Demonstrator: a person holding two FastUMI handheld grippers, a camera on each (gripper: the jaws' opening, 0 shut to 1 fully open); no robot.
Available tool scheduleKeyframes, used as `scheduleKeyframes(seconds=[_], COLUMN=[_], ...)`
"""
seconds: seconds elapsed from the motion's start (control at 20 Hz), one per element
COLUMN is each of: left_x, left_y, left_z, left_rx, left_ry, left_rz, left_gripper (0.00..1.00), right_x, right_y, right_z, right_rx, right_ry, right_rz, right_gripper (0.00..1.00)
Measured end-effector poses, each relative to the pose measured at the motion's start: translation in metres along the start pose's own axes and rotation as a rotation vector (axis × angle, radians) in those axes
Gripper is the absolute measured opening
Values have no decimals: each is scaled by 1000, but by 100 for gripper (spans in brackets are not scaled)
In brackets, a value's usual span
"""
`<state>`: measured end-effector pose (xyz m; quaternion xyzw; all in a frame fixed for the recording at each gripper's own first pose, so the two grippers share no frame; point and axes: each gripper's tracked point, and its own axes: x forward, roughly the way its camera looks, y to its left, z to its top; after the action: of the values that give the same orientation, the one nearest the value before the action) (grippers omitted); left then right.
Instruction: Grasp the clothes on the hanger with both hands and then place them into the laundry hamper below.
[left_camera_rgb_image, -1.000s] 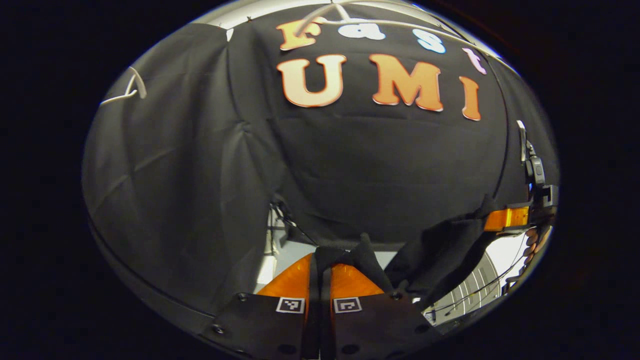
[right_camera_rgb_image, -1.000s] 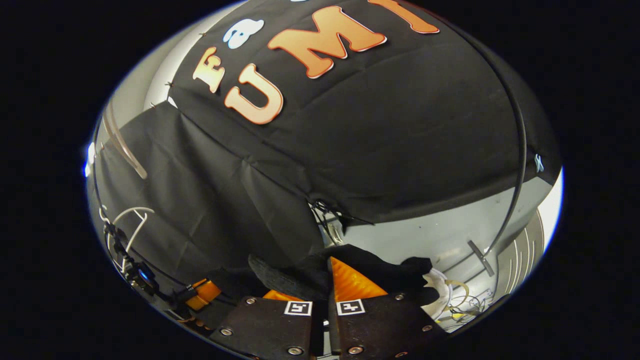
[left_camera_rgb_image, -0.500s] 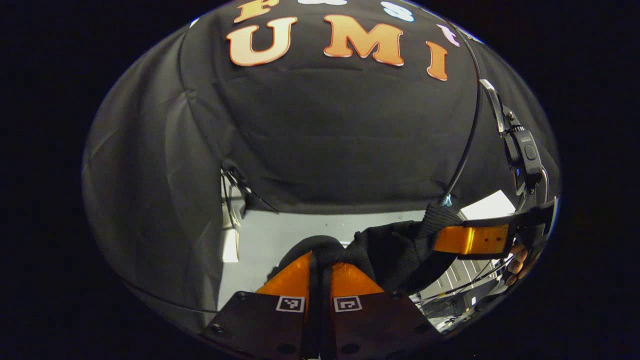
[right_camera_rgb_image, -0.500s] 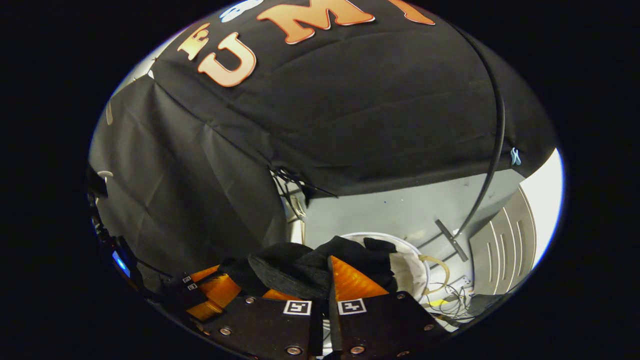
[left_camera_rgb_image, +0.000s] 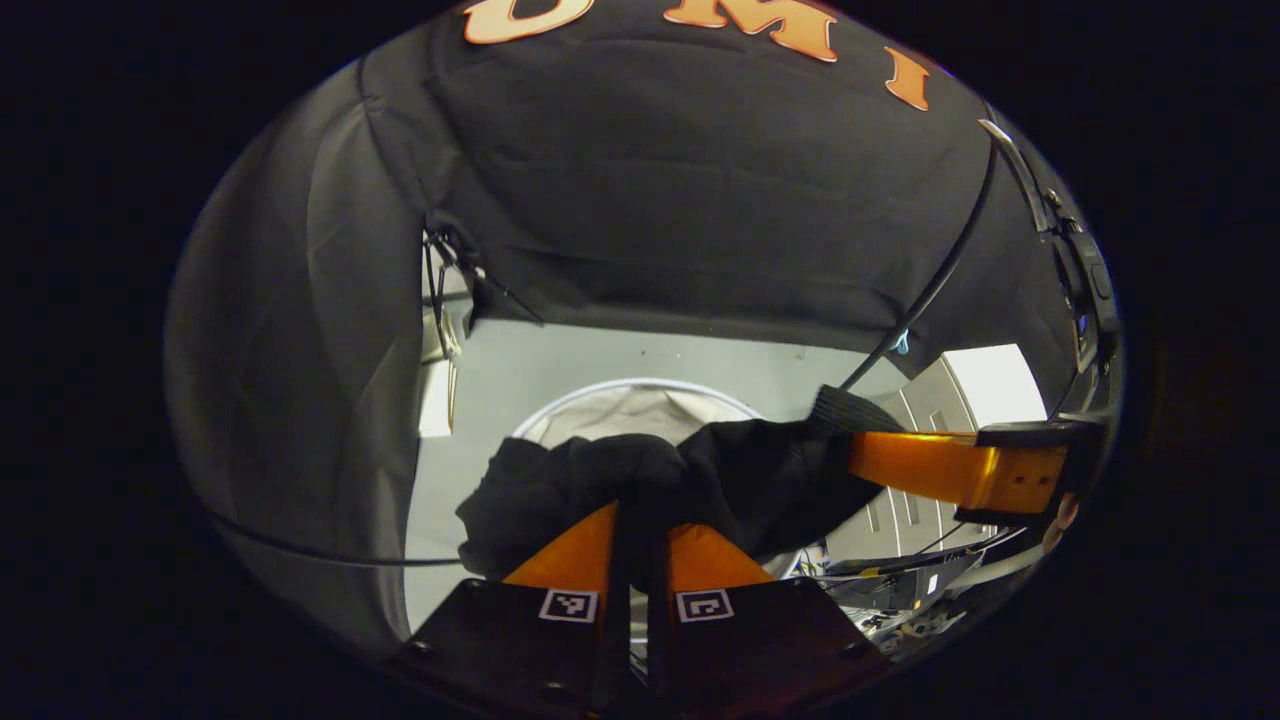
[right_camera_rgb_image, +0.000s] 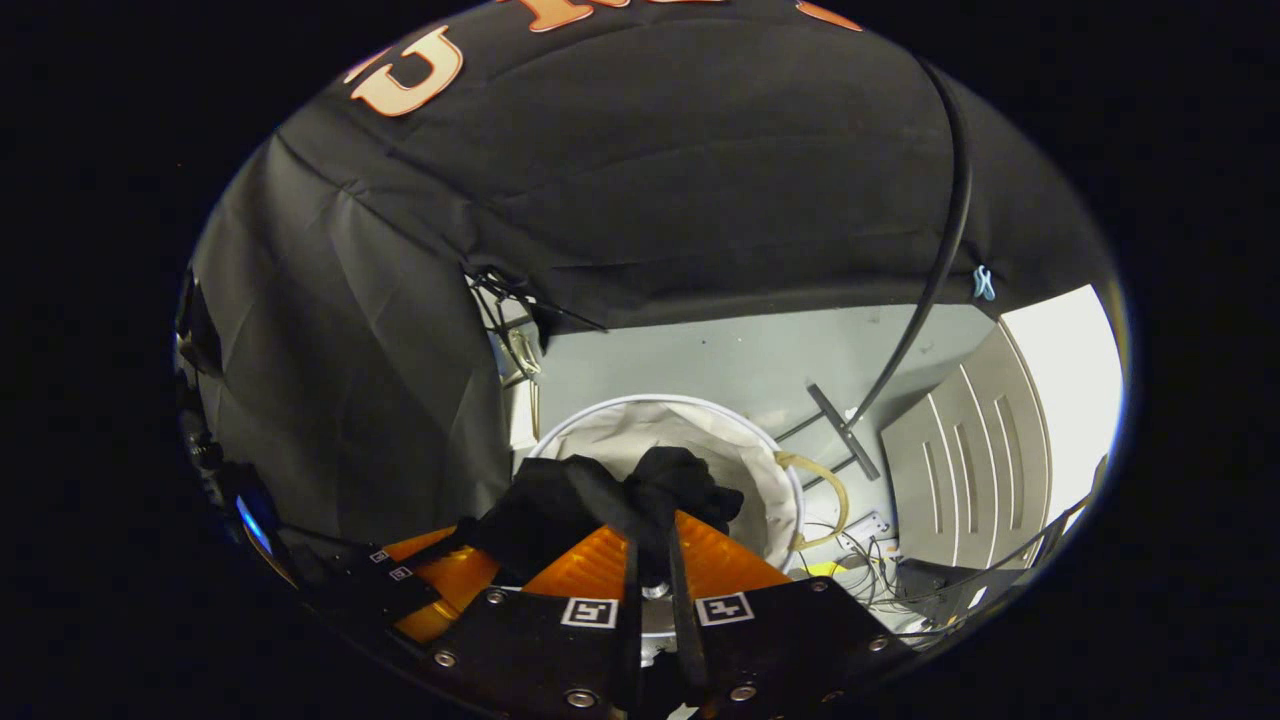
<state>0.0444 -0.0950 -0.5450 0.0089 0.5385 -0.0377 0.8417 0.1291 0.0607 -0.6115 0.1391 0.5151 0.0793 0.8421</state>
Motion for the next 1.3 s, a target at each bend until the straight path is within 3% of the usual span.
scheduleKeyframes(seconds=[0.15, 0.2, 0.25, 0.3, 0.35, 0.4, 0.55, 0.7, 0.9, 1.3], left_x=[8, 8, 4, 2, -2, -9, -24, -45, -87, -227], left_y=[4, 6, 9, 13, 16, 19, 27, 40, 67, 104], left_z=[-26, -26, -24, -22, -17, -13, -8, -5, 18, 109], left_rx=[-51, -62, -64, -61, -58, -58, -68, -49, 1, 20], left_ry=[42, 43, 34, 24, 18, 10, -8, -30, -117, -442], left_rz=[-13, -9, 0, 10, 16, 24, 35, 69, 156, 228], left_gripper=[18, 14, 21, 36, 32, 50, 56, 95, 99, 99], right_x=[-2, -4, -4, -7, -9, -10, -23, -38, -81, -225], right_y=[6, 4, 2, 1, 1, 3, 6, 3, 2, 12], right_z=[4, 2, 5, 3, 1, 0, -3, -5, 11, 62], right_rx=[21, 13, 3, -9, -15, -20, -35, -49, -90, -128], right_ry=[-11, -12, -13, -11, -13, -15, -26, -48, -123, -389], right_rz=[17, 10, 3, -5, -7, -9, -27, -58, -118, -220], right_gripper=[22, 25, 19, 39, 53, 52, 69, 85, 94, 94])
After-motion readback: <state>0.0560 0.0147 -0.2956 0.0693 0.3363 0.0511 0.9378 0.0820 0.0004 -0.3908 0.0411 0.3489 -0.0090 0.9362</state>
